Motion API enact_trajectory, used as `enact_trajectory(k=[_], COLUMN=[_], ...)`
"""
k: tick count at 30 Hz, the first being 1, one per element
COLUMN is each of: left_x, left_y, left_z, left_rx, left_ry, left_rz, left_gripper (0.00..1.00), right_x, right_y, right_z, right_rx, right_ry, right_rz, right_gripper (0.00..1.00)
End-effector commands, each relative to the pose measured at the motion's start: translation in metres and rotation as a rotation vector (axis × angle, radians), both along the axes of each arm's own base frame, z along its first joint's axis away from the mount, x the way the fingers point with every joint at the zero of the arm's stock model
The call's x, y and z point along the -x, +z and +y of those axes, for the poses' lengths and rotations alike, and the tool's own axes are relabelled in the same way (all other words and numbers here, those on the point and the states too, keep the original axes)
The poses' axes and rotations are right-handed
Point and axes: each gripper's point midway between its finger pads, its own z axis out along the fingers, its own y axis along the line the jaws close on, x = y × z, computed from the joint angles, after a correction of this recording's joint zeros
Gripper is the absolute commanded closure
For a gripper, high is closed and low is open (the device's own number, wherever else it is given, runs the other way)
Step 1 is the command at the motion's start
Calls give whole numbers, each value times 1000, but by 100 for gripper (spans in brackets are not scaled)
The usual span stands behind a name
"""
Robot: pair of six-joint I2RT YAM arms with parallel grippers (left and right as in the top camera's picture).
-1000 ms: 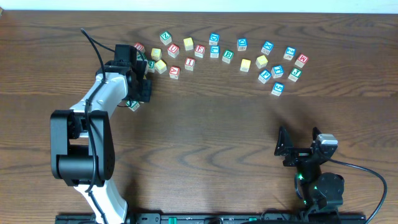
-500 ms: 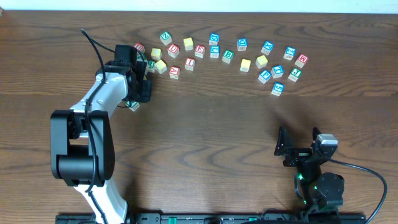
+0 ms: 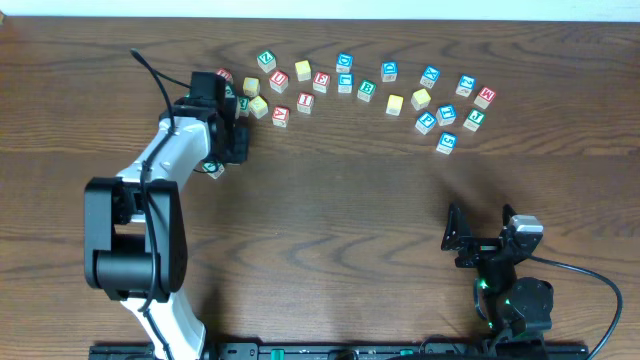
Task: Spell out NEURIPS
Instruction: 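Carry the green N block forward and set it down on the table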
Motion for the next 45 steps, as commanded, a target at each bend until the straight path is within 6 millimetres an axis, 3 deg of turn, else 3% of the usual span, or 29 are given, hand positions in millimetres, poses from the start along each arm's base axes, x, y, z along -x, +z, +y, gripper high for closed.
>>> enact_trajectory(k=[1, 3, 13, 23, 34, 45], left_x=[-9, -5, 24, 11, 22, 29], left_y=[42, 49, 44, 27, 8, 4], left_z=[-22, -38, -103, -144, -140, -137], left_rx=[37, 54, 111, 137, 108, 96], left_ry=[26, 26, 50, 18, 26, 26], left_rz=[-96, -104, -31, -96, -28, -3], left_gripper=[72, 71, 71, 71, 72, 72], right_x=[0, 0, 0, 0, 0, 0], right_y=[-1, -1, -1, -1, -1, -1], right_z=[-3, -3, -3, -3, -3, -3], right_rx=[5, 5, 5, 5, 5, 5], right_ry=[-14, -14, -14, -14, -14, -14], right_rz=[2, 2, 2, 2, 2, 2], right_gripper=[1, 1, 1, 1, 1, 1])
